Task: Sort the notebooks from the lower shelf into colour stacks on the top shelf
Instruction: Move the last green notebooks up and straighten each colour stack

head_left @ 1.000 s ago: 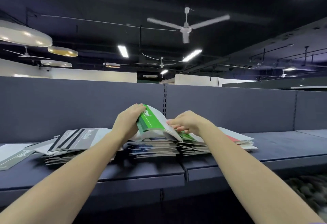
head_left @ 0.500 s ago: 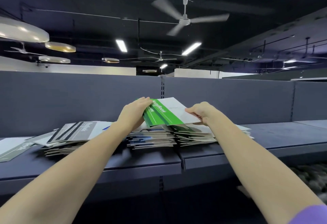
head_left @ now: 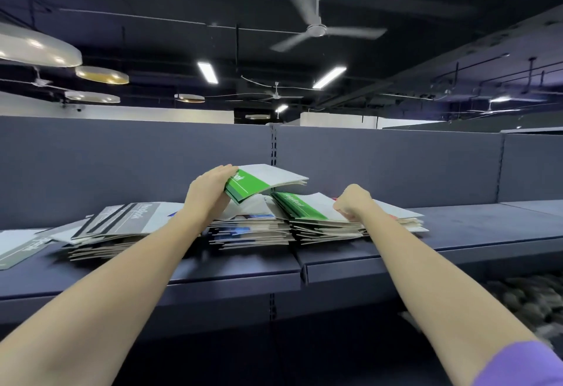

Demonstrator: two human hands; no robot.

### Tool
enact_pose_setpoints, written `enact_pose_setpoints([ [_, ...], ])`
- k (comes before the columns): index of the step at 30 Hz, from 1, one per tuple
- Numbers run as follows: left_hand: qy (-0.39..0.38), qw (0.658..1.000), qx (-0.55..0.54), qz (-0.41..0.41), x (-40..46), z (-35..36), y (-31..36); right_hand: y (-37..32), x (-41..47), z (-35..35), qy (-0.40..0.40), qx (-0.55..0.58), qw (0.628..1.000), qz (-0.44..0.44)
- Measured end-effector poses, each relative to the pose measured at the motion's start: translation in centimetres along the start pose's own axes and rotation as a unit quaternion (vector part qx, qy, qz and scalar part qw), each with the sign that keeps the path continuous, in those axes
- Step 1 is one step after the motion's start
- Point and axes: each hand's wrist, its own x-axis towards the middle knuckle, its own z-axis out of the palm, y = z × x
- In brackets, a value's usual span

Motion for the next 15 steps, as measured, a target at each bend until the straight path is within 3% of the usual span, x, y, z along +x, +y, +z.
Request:
enact_pose_setpoints([
  [5,-0.017,0.999,0.007,0.031,0.1,0.9,1.9,-0.8,0.4,-0.3,0.038,0.104,0.994,-0.019],
  [8,-0.038,0.998,0.002,0.039,0.1,1.5,3.3,-2.1,-0.2,-1.1,-0.040,0.270,0.962,-0.030],
  [11,-0.049,0.998,0.004,0.048,0.4,1.7,4.6,-2.6,-0.6,-1.4,-0.114,0.335,0.935,-0.002],
  [15,-0.072,0.996,0.021,0.051,0.7,1.4,5.6,-2.1,-0.1,-1.1,-0.096,0.378,0.920,0.025],
])
